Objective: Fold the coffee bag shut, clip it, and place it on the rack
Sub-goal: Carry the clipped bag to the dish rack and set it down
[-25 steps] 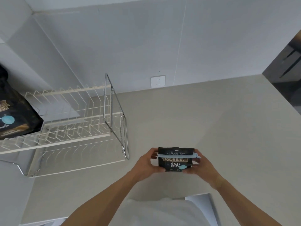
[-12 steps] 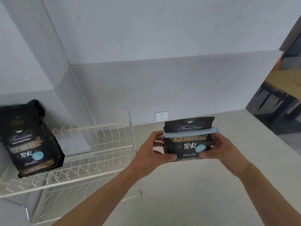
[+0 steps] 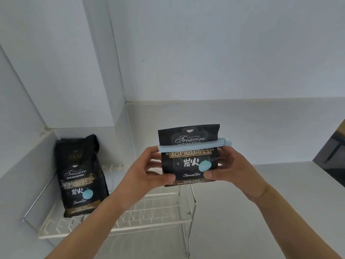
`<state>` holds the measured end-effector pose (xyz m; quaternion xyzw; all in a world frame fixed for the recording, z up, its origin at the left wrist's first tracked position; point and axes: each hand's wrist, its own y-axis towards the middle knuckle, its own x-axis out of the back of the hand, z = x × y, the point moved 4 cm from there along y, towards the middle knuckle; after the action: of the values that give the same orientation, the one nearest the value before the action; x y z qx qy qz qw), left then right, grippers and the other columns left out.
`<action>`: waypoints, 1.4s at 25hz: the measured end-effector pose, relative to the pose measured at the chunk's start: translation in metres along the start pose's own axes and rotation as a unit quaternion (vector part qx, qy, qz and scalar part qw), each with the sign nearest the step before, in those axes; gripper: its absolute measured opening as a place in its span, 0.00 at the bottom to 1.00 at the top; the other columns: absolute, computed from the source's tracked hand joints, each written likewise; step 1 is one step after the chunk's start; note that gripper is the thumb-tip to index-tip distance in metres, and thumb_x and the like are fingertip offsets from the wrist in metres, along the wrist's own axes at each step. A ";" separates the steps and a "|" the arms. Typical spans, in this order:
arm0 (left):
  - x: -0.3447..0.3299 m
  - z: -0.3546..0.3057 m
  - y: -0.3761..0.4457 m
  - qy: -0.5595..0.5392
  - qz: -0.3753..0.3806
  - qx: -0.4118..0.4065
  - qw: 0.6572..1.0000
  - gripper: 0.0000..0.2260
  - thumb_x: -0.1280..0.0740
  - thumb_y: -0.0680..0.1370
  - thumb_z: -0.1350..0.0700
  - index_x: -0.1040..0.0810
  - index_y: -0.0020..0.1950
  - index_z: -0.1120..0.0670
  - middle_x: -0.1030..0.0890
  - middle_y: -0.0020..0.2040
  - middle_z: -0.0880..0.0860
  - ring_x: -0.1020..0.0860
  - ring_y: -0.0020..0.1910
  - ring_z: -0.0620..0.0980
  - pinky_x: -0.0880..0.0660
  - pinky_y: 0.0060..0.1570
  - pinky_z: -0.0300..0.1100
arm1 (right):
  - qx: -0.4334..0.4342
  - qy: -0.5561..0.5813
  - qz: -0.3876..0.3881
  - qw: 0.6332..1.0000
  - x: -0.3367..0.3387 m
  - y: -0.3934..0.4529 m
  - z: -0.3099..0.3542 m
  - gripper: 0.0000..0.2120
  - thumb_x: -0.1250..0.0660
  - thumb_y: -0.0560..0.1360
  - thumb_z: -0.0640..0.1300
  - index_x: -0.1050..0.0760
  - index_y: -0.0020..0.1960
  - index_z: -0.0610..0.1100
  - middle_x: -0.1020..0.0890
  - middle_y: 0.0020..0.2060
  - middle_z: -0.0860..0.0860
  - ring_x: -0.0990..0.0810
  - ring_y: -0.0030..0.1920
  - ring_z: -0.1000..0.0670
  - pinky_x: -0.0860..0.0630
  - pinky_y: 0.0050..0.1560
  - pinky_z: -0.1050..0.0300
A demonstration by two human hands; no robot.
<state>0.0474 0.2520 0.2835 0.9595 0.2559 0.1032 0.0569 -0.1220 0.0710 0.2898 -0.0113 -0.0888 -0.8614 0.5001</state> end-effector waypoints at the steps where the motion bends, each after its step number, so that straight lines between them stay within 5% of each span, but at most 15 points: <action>1: 0.016 0.004 -0.004 0.007 -0.009 0.003 1.000 0.27 0.20 0.66 0.59 0.25 0.60 0.41 0.18 0.54 0.46 0.19 0.54 0.48 0.19 0.47 0.42 | -0.003 -0.005 0.007 1.000 -0.014 0.009 -0.002 0.33 0.19 0.58 0.44 0.24 0.61 0.55 0.16 0.53 0.49 0.18 0.54 0.48 0.18 0.46 0.52; 3: 0.047 0.012 -0.010 0.026 -0.026 0.016 0.999 0.26 0.21 0.68 0.58 0.26 0.60 0.40 0.18 0.54 0.47 0.19 0.53 0.46 0.21 0.45 0.35 | -0.008 -0.016 0.012 1.000 -0.041 0.025 -0.009 0.33 0.18 0.58 0.46 0.25 0.60 0.56 0.15 0.51 0.51 0.17 0.52 0.51 0.18 0.47 0.53; 7: 0.093 0.040 -0.020 0.048 -0.038 0.066 0.996 0.26 0.22 0.69 0.59 0.26 0.62 0.40 0.17 0.55 0.47 0.19 0.56 0.45 0.21 0.49 0.41 | -0.037 -0.029 0.018 0.999 -0.091 0.047 -0.034 0.30 0.19 0.61 0.42 0.25 0.59 0.55 0.14 0.49 0.54 0.17 0.52 0.54 0.18 0.47 0.58; 14: 0.121 0.101 -0.023 0.162 -0.045 0.144 0.975 0.29 0.23 0.68 0.64 0.28 0.60 0.40 0.17 0.53 0.45 0.18 0.53 0.44 0.20 0.55 0.51 | -0.142 -0.097 0.002 0.985 -0.137 0.065 -0.093 0.31 0.19 0.59 0.37 0.26 0.59 0.47 0.16 0.53 0.50 0.18 0.55 0.49 0.22 0.59 0.44; 20: 0.113 0.131 -0.024 0.205 -0.021 0.188 0.960 0.27 0.23 0.69 0.62 0.31 0.60 0.44 0.19 0.53 0.46 0.17 0.46 0.42 0.18 0.46 0.41 | -0.196 -0.120 0.016 0.973 -0.140 0.065 -0.121 0.31 0.19 0.58 0.34 0.25 0.57 0.48 0.15 0.51 0.51 0.17 0.53 0.49 0.22 0.60 0.41; 27: 0.114 0.129 -0.021 0.233 0.004 0.227 0.945 0.29 0.23 0.69 0.61 0.32 0.63 0.44 0.21 0.55 0.47 0.17 0.44 0.46 0.17 0.39 0.42 | -0.225 -0.116 0.027 0.967 -0.140 0.066 -0.126 0.29 0.21 0.61 0.33 0.26 0.56 0.51 0.16 0.53 0.53 0.20 0.56 0.49 0.24 0.61 0.41; 29: 0.118 0.119 -0.020 0.303 0.014 0.211 0.929 0.32 0.22 0.69 0.54 0.34 0.67 0.42 0.24 0.55 0.45 0.19 0.46 0.45 0.20 0.35 0.40 | -0.226 -0.108 0.031 0.968 -0.140 0.066 -0.126 0.29 0.22 0.62 0.33 0.26 0.57 0.51 0.17 0.54 0.52 0.20 0.56 0.48 0.22 0.57 0.44; 32: 0.129 0.095 -0.013 0.409 -0.025 0.134 0.902 0.32 0.25 0.68 0.42 0.34 0.69 0.40 0.26 0.54 0.41 0.23 0.50 0.43 0.22 0.45 0.42 | -0.234 -0.101 0.035 0.966 -0.141 0.065 -0.126 0.28 0.23 0.63 0.33 0.27 0.58 0.51 0.17 0.54 0.52 0.20 0.55 0.48 0.21 0.51 0.49; 35: 0.133 0.073 0.000 0.354 -0.021 0.052 0.933 0.21 0.28 0.69 0.39 0.26 0.61 0.37 0.23 0.54 0.40 0.25 0.53 0.40 0.26 0.52 0.41 | -0.238 -0.099 0.041 0.965 -0.142 0.065 -0.124 0.27 0.22 0.64 0.35 0.27 0.58 0.50 0.17 0.53 0.53 0.20 0.54 0.48 0.23 0.46 0.53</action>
<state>0.1769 0.3146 0.2352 0.8566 0.2848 0.4217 -0.0857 0.0141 0.1413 0.1612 -0.2192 0.0705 -0.8310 0.5064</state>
